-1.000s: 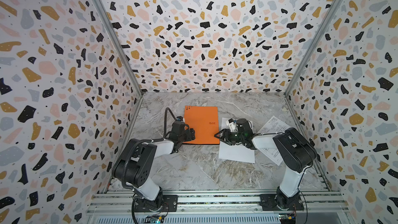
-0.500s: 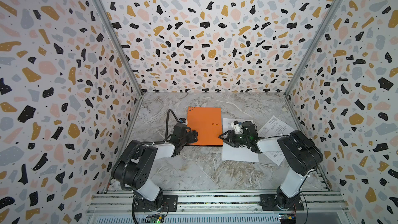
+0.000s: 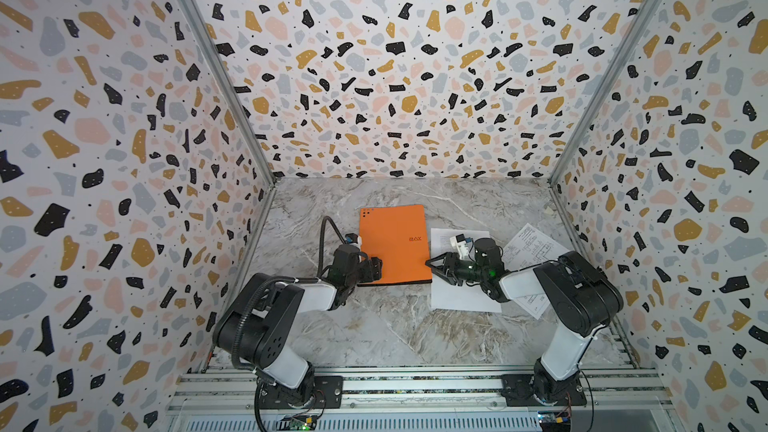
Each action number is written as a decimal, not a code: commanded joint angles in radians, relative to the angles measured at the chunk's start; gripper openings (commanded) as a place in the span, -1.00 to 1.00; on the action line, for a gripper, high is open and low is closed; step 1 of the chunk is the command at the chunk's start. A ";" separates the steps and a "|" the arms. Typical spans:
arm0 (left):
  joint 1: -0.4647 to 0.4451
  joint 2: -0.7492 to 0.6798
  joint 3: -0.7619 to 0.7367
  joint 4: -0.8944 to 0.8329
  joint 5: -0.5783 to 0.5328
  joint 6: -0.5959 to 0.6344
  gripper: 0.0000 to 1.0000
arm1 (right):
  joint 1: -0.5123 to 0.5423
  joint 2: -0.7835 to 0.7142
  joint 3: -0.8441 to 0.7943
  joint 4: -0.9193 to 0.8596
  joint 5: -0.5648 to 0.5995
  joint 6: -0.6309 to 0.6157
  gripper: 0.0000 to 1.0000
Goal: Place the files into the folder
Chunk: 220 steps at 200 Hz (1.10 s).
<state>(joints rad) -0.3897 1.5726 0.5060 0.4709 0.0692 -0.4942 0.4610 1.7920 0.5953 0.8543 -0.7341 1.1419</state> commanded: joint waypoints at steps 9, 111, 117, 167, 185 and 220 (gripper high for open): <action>-0.021 -0.028 -0.015 0.075 0.073 -0.012 0.72 | 0.005 0.020 -0.018 0.208 -0.066 0.082 -0.02; -0.022 -0.021 -0.017 0.115 0.098 -0.009 0.74 | -0.001 0.041 -0.038 0.295 -0.096 0.145 -0.23; -0.021 -0.021 -0.017 0.115 0.095 -0.009 0.74 | -0.002 0.041 -0.038 0.289 -0.090 0.142 -0.29; -0.021 -0.040 -0.017 0.083 0.057 0.003 0.75 | 0.004 -0.005 0.003 0.090 -0.044 0.036 -0.66; -0.021 -0.067 -0.013 0.035 0.001 0.008 0.75 | 0.014 -0.025 0.020 0.035 -0.022 0.020 -0.80; -0.027 -0.183 -0.024 -0.029 -0.105 0.044 0.85 | 0.049 -0.067 0.072 -0.114 0.047 -0.031 -0.89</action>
<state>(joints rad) -0.4076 1.4696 0.4934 0.4702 0.0559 -0.4896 0.4835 1.7916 0.6083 0.8604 -0.7437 1.1744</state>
